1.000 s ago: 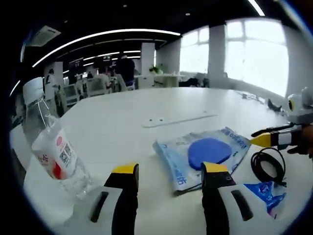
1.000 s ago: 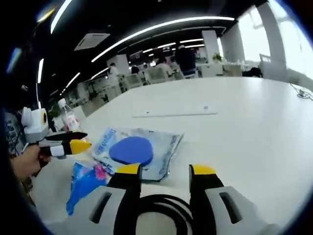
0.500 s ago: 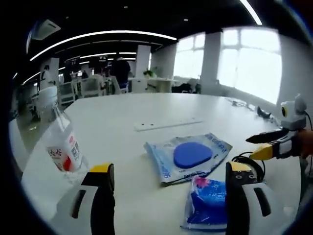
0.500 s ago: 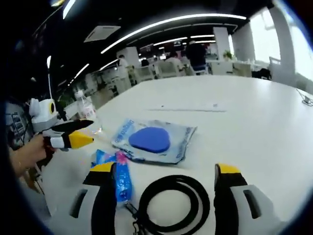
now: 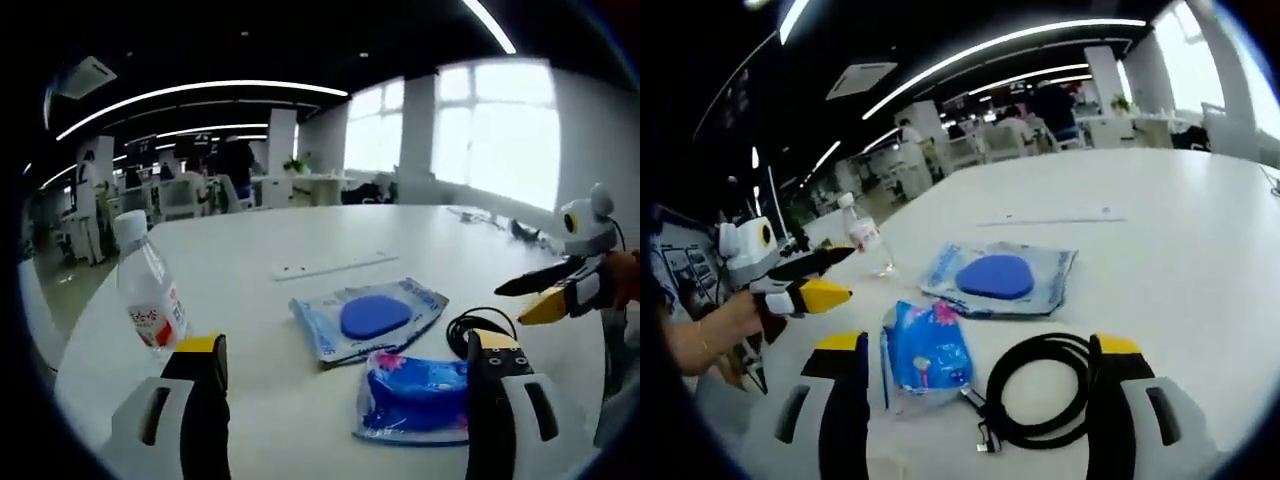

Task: Arrange the tabletop items into an orderly group along one side of the table until the central work area is clear of visible clutter.

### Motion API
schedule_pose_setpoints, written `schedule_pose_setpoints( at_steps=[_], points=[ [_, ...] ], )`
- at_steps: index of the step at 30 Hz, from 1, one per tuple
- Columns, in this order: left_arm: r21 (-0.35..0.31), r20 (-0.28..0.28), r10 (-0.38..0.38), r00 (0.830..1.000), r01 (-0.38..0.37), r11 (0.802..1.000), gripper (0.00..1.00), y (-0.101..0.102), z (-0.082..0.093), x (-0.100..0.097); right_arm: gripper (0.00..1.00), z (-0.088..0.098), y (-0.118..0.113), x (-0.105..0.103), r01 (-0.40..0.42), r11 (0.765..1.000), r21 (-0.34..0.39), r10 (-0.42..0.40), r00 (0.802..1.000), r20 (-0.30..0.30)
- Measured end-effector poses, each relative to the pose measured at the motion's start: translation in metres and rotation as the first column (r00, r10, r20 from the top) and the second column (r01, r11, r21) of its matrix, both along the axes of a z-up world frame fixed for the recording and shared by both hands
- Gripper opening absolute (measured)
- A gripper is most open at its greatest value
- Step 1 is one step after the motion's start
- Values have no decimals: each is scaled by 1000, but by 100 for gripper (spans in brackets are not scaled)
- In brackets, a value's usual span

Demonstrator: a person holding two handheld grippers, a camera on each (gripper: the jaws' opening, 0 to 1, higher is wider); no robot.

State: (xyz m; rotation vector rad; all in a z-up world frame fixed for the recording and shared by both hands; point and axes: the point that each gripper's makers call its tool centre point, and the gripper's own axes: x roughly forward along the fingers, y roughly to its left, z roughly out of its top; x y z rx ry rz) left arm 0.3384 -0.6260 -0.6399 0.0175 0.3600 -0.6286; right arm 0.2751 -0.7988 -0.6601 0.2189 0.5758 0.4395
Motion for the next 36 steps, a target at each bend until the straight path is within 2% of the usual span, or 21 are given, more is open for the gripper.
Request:
schedule_pose_setpoints(
  at_steps=[11,14,18,22,28,36],
  points=[
    [15,-18,-14,1000,14,1000,99,11,3,-27,85,-1,28,-32,-69,997,28,70,997,-41],
    [-8,-26,-15,1000,14,1000,98,16,4,-35,84,-2,37,-43,-103,993,60,107,992,-62],
    [-20,-53,-13,998,12,1000,98,26,2,-46,84,0,43,-52,-139,989,54,142,988,-61],
    [4,-37,-13,999,13,1000,98,33,5,-56,83,4,48,-62,-167,983,70,172,983,-63],
    [-14,-38,-5,999,5,1000,98,41,11,-68,78,0,54,-76,-203,977,65,208,975,-83],
    [12,-24,-21,1000,21,1000,98,45,17,-85,73,-1,62,-99,-241,968,72,248,964,-100]
  ],
)
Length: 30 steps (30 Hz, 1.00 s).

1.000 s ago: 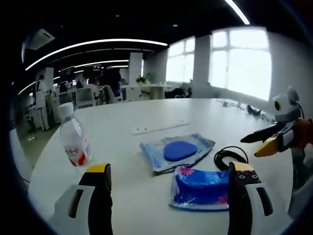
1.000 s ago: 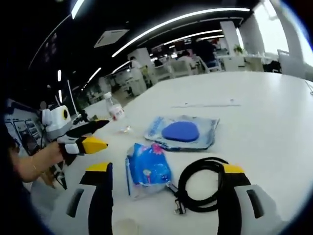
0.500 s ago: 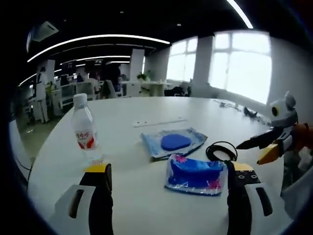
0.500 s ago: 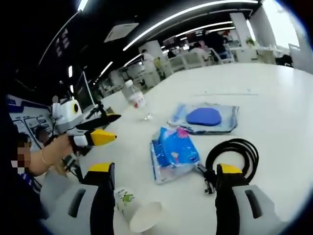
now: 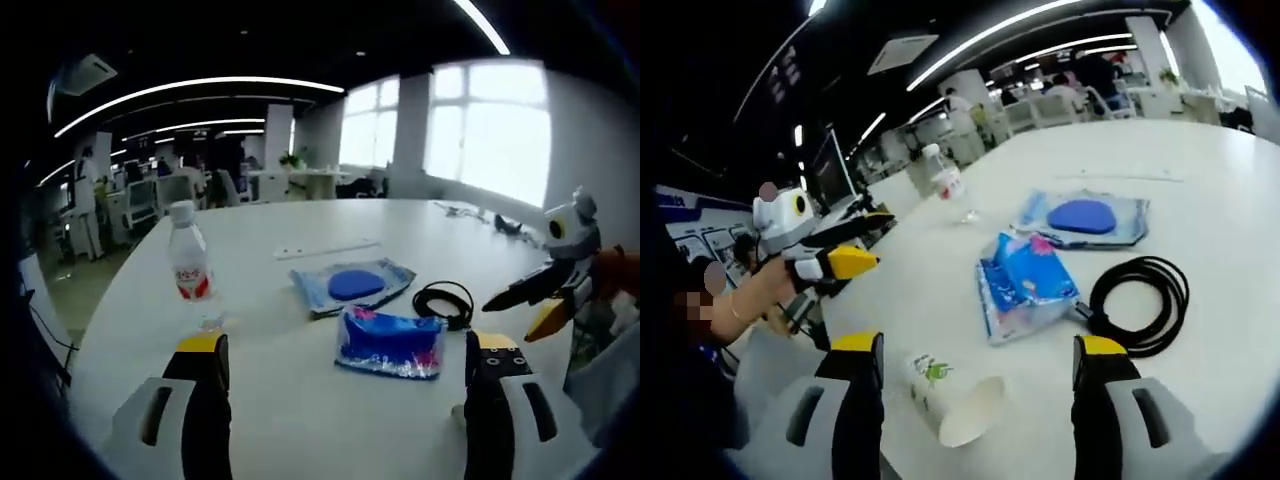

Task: Arrange the tabletop items into an orderly group along one side of the table until the central work area is clear of visible clutter.

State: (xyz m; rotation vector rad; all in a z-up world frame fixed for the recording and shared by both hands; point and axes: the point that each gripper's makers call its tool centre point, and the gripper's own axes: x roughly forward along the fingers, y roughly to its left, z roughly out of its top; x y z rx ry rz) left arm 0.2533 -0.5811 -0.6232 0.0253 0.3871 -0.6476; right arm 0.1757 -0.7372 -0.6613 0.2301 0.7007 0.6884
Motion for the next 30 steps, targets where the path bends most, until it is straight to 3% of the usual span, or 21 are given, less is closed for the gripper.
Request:
schedule_pose_setpoints(
  at_steps=[12,30],
  points=[
    [18,6,-31,1000,31,999,97,5,5,-24,64,-6,10,-37,-82,997,3,82,996,-31],
    [9,13,-49,999,49,999,96,3,12,-52,38,-22,21,-56,-95,992,81,101,992,-76]
  ],
)
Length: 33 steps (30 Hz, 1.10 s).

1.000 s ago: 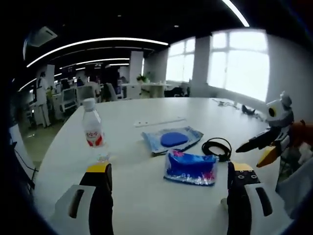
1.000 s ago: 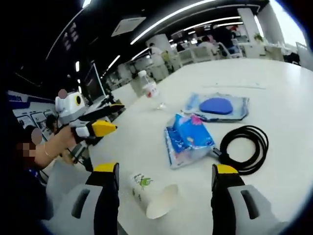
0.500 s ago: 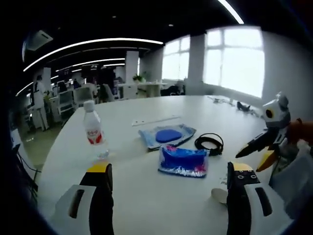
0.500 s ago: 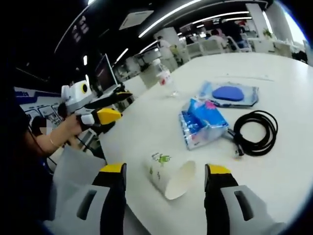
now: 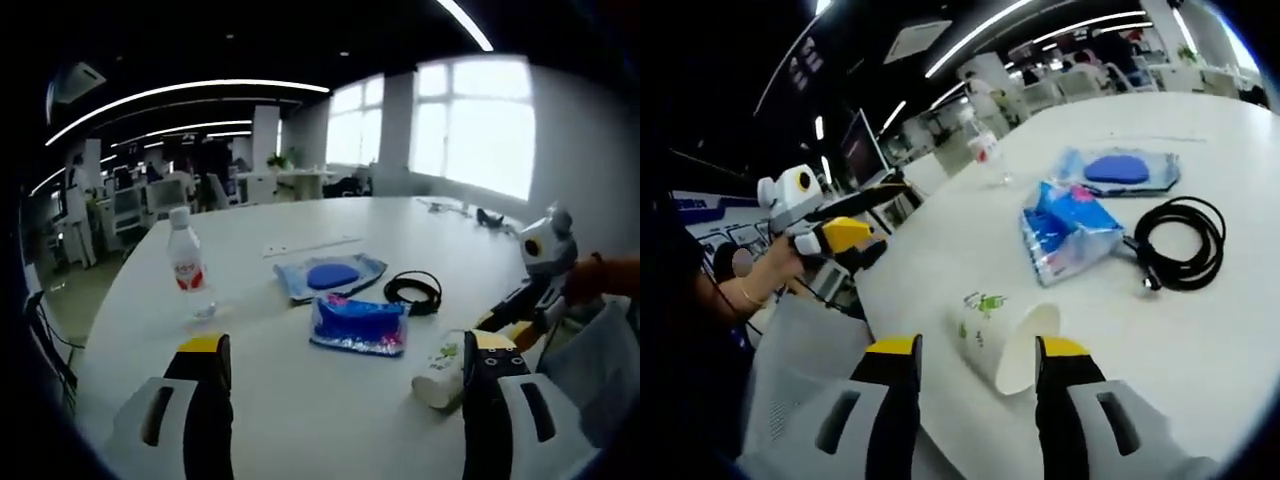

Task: Arrange the tabletop items into an orderly group along one side of the table until the central work area is clear of visible clutter.

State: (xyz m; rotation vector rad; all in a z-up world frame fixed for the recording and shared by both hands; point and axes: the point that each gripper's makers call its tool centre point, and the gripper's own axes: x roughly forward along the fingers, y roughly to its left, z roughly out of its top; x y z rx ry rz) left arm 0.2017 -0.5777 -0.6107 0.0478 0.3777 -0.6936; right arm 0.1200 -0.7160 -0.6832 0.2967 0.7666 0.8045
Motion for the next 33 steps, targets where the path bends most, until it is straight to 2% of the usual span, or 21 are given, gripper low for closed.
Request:
schedule_pose_setpoints(
  at_steps=[6,15,27,33],
  points=[
    [-19,-15,14,1000,-14,1000,94,3,-1,-3,31,-5,1,-3,-6,1000,-8,6,1000,-2],
    [-2,-7,-4,1000,4,1000,92,2,0,-9,16,-5,5,0,-4,1000,-7,4,1000,23],
    [11,-8,-22,1000,23,1000,90,0,-1,-14,2,10,5,12,71,993,98,-71,997,-6],
    [17,-5,-32,999,32,999,90,-2,-1,-15,0,8,10,13,66,993,96,-65,998,-16]
  ],
)
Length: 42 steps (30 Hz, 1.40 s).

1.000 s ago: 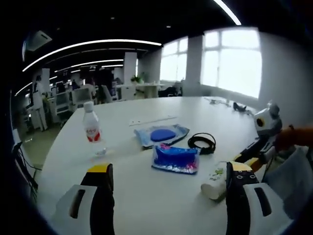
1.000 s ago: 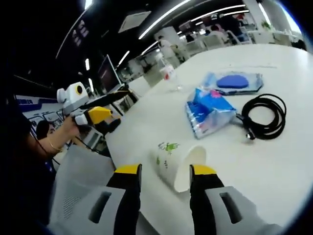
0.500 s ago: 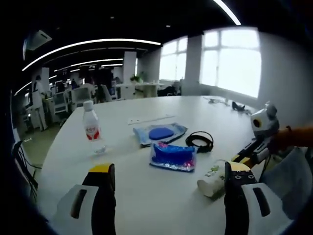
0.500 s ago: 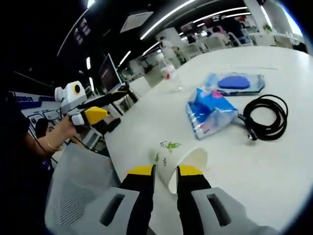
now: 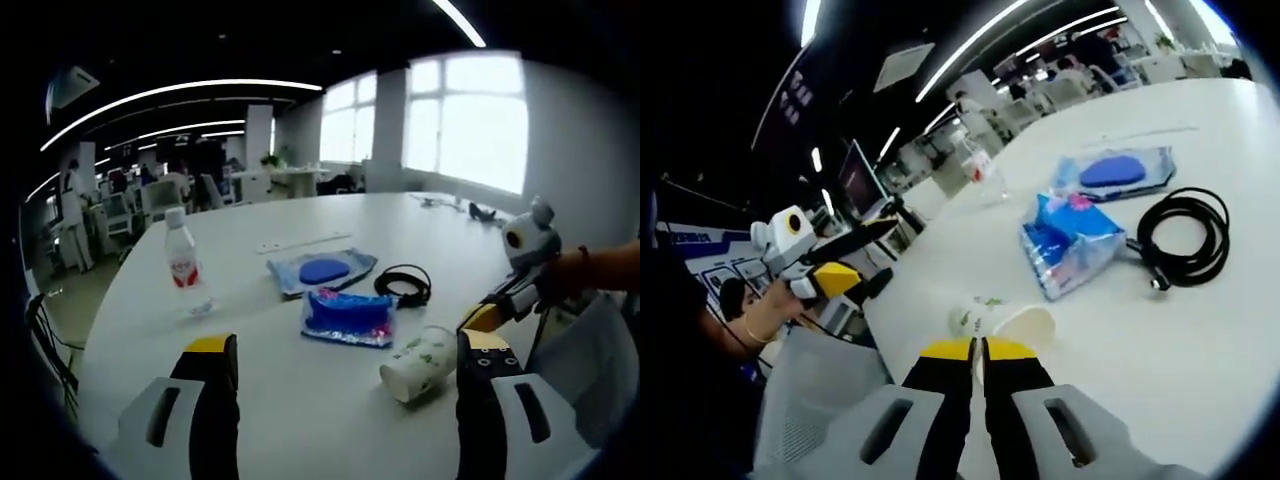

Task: Arrange the tabletop items into an orderly group along one side of the table until the central work area is clear of visible clutter.

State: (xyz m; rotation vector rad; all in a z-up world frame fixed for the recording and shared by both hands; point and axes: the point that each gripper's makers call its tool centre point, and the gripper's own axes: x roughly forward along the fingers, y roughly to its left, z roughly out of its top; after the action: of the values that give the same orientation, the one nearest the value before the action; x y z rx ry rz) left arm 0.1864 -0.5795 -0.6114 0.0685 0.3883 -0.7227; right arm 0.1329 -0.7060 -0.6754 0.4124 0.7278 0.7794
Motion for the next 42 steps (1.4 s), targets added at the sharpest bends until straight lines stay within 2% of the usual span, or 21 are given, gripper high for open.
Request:
schedule_pose_setpoints(
  at_steps=[6,15,27,30,38,42],
  points=[
    [5,5,-4,1000,4,1000,90,0,1,-1,4,2,4,-4,-4,1000,11,4,1000,-18],
    [7,7,-9,1000,9,1000,90,0,1,-2,11,4,1,-4,-5,1000,-7,5,1000,-4],
    [31,10,-12,1000,11,999,92,0,-1,-3,23,-13,11,-4,-37,999,-24,36,999,-40],
    [34,8,-16,1000,16,999,93,0,-3,-3,22,-16,15,-4,-50,998,-28,48,998,-45],
    [37,-2,-19,1000,19,999,92,-1,-7,-4,14,-19,19,-5,-68,997,-30,66,997,-46],
    [37,-8,-23,1000,23,999,92,-2,-9,-4,8,-17,20,-3,-52,999,4,53,997,-56]
  ],
)
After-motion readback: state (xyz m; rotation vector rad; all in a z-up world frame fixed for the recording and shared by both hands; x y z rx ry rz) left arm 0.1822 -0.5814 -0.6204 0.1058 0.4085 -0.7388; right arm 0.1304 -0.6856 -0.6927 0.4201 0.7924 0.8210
